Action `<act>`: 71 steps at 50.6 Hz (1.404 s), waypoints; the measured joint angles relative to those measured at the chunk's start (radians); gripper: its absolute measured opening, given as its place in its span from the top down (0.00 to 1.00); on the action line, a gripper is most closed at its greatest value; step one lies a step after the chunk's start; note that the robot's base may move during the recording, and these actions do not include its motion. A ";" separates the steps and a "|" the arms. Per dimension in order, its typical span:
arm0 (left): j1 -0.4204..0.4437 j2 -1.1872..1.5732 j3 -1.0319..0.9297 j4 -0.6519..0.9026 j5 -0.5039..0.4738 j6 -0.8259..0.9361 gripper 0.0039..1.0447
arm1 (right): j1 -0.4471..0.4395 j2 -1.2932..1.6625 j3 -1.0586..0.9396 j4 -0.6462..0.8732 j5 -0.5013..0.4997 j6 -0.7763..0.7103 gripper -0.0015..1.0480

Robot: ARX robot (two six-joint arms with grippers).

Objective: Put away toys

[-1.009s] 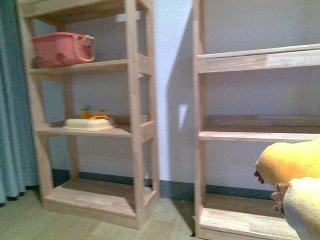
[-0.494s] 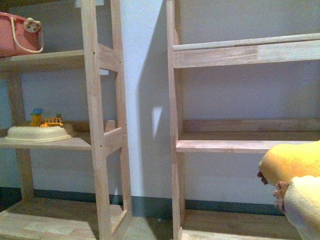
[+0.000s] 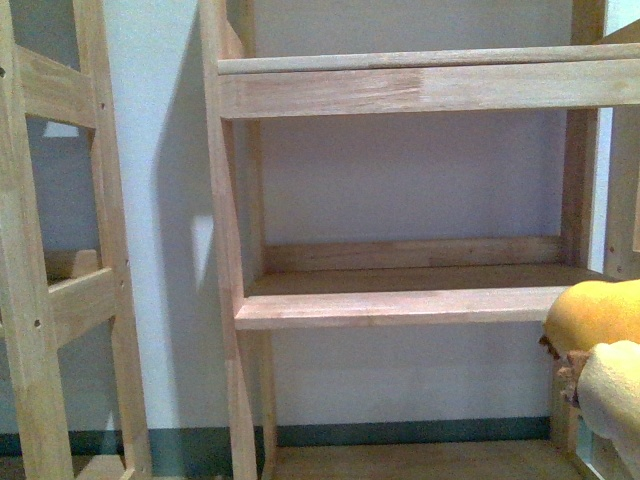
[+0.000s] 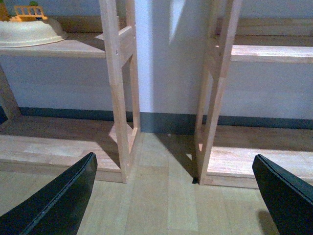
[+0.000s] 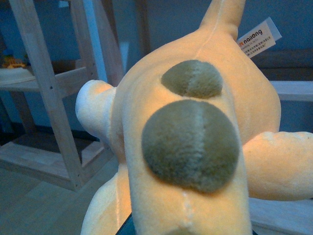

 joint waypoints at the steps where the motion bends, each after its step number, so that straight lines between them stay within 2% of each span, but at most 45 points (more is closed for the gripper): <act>1: 0.000 -0.001 0.000 0.000 -0.002 0.000 0.06 | 0.000 0.000 0.000 0.000 -0.003 0.000 0.93; 53: 0.001 -0.001 0.000 0.000 -0.002 0.000 0.06 | 0.001 0.000 0.000 0.000 -0.005 0.000 0.93; 55: 0.001 -0.001 0.000 0.000 -0.002 0.000 0.06 | 0.009 0.007 0.006 -0.034 0.042 -0.027 0.93; 59: 0.001 -0.001 0.000 0.000 -0.002 0.000 0.06 | -0.019 0.090 0.043 -0.037 0.073 -0.100 0.93; 64: 0.001 -0.001 0.000 0.000 -0.002 0.000 0.06 | -0.097 0.223 0.181 0.065 0.034 -0.110 0.93; 71: 0.001 -0.001 0.000 0.000 -0.002 0.000 0.06 | -0.136 0.332 0.364 0.127 -0.031 -0.109 0.93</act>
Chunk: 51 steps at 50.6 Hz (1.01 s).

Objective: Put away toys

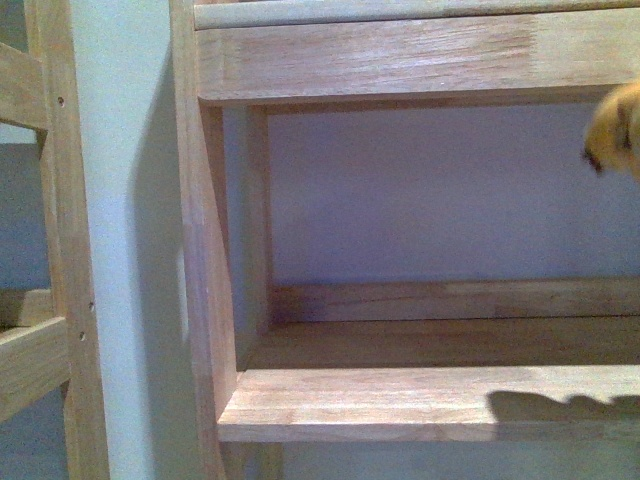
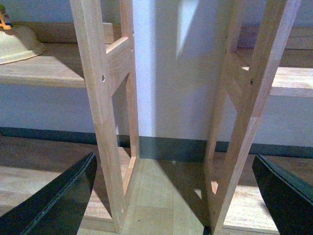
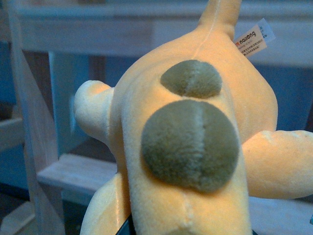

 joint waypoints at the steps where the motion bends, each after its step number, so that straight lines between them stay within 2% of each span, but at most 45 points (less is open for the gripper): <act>1: 0.000 0.000 0.000 0.000 0.000 0.000 0.06 | -0.003 0.010 0.014 0.004 -0.005 0.000 0.93; 14: 0.000 0.000 0.000 0.000 0.000 0.000 0.06 | -0.077 0.203 0.277 0.048 -0.069 0.025 0.93; 24: 0.000 0.000 0.000 0.000 0.000 0.000 0.06 | -0.075 0.396 0.546 0.029 -0.060 0.044 0.93; 43: 0.000 0.000 0.000 0.000 0.000 0.000 0.06 | 0.172 0.873 1.167 -0.147 0.129 0.060 0.93; 51: 0.000 0.000 0.000 0.000 0.000 0.000 0.06 | 0.258 1.098 1.452 -0.244 0.143 0.209 0.93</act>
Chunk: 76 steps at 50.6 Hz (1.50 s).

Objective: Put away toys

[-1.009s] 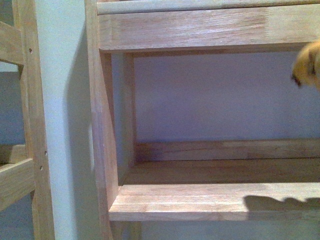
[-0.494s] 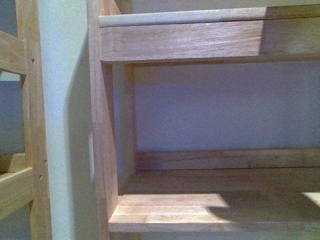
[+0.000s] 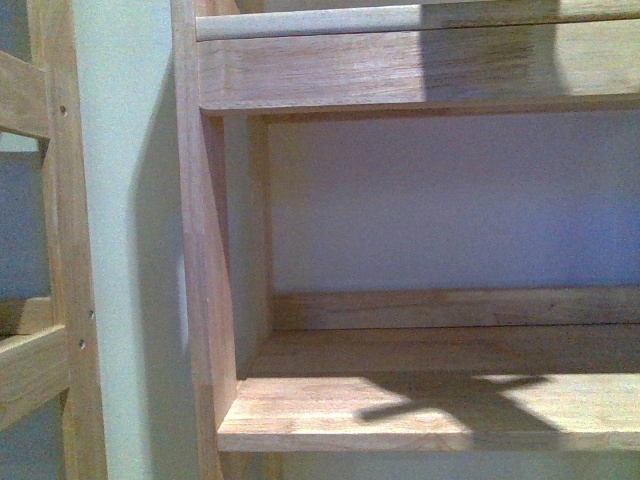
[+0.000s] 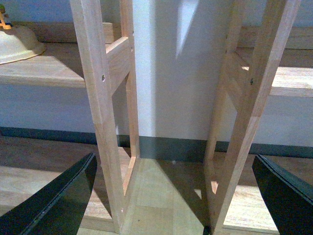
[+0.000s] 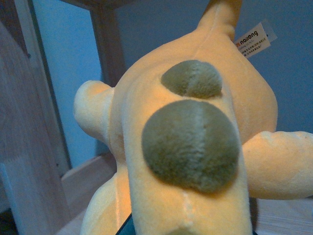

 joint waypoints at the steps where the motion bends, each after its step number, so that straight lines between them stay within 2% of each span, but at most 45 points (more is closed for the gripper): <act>1: 0.000 0.000 0.000 0.000 0.000 0.000 0.06 | 0.006 0.023 0.026 -0.010 0.001 0.029 0.93; 10: 0.000 0.000 0.000 0.000 0.000 0.000 0.06 | 0.046 0.159 0.165 -0.043 -0.002 0.179 0.93; 22: 0.000 0.000 0.000 0.000 0.000 0.000 0.06 | 0.094 0.314 0.280 -0.067 0.011 0.291 0.93; 54: 0.000 0.000 0.000 0.000 0.000 0.000 0.06 | 0.223 0.515 0.456 -0.073 0.061 0.300 0.93; 71: 0.000 0.000 0.000 0.000 0.000 0.000 0.06 | 0.246 0.631 0.634 -0.119 0.068 0.301 0.93; 76: 0.000 0.000 0.000 0.000 0.000 0.000 0.06 | 0.248 0.639 0.650 -0.124 0.066 0.288 0.80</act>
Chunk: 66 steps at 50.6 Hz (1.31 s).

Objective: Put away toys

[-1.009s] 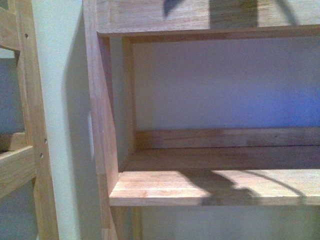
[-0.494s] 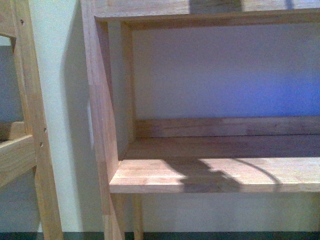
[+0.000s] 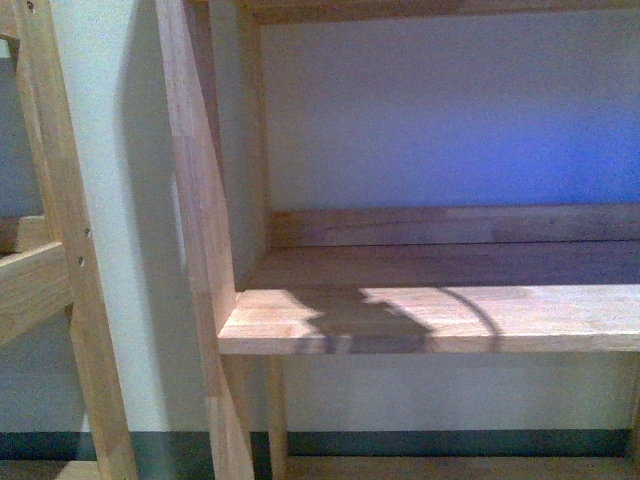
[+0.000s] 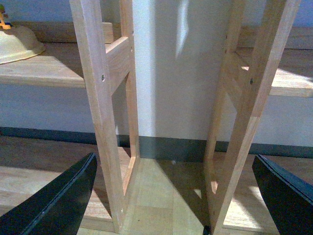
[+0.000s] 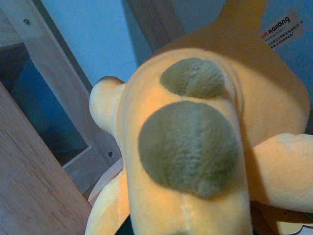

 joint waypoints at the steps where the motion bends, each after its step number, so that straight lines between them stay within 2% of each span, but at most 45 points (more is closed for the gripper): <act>1: 0.000 0.000 0.000 0.000 0.000 0.000 0.06 | 0.000 0.003 0.004 -0.001 0.000 -0.003 0.76; 8: 0.000 0.000 0.000 0.000 0.000 0.000 0.06 | 0.000 0.011 0.026 -0.002 0.008 -0.013 0.59; 16: 0.000 0.000 0.000 0.000 0.000 0.000 0.06 | -0.012 0.011 0.038 -0.005 0.011 -0.027 0.30; 24: 0.000 0.000 0.000 0.000 0.000 0.000 0.06 | -0.026 -0.061 -0.082 0.045 -0.006 -0.053 0.05; 41: 0.000 0.000 0.000 0.000 0.000 0.000 0.06 | -0.053 -0.297 -0.335 0.132 -0.013 -0.152 0.06; 60: 0.000 0.000 0.000 0.000 0.000 0.000 0.06 | -0.078 -0.678 -0.764 0.264 -0.039 -0.200 0.06; 66: 0.000 0.000 0.000 0.000 0.000 0.000 0.06 | -0.116 -0.871 -0.966 0.321 -0.043 -0.236 0.06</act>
